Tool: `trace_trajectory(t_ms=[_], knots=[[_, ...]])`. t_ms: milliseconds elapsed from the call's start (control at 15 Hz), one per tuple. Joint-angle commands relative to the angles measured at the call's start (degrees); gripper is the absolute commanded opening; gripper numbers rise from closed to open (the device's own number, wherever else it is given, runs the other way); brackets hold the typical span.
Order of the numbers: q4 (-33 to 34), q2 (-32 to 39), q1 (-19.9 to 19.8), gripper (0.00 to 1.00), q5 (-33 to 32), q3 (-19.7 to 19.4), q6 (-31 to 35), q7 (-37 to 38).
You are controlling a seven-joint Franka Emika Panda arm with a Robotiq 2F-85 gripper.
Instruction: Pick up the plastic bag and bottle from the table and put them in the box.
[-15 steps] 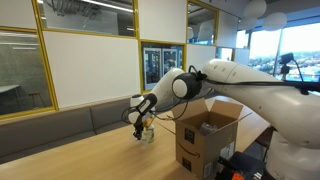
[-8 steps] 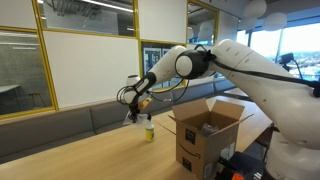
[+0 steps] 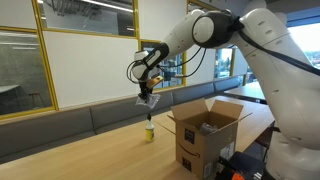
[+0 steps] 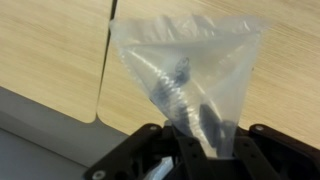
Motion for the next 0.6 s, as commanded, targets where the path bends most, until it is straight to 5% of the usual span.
trace_trajectory(t_ms=[0,533], knots=[[-12.92,-13.2,0.84,0.09,-4.87,-2.61,-2.88,7.69],[-32.4,-34.69,-2.11,0.09,-13.41,-1.77,-16.35,19.72]])
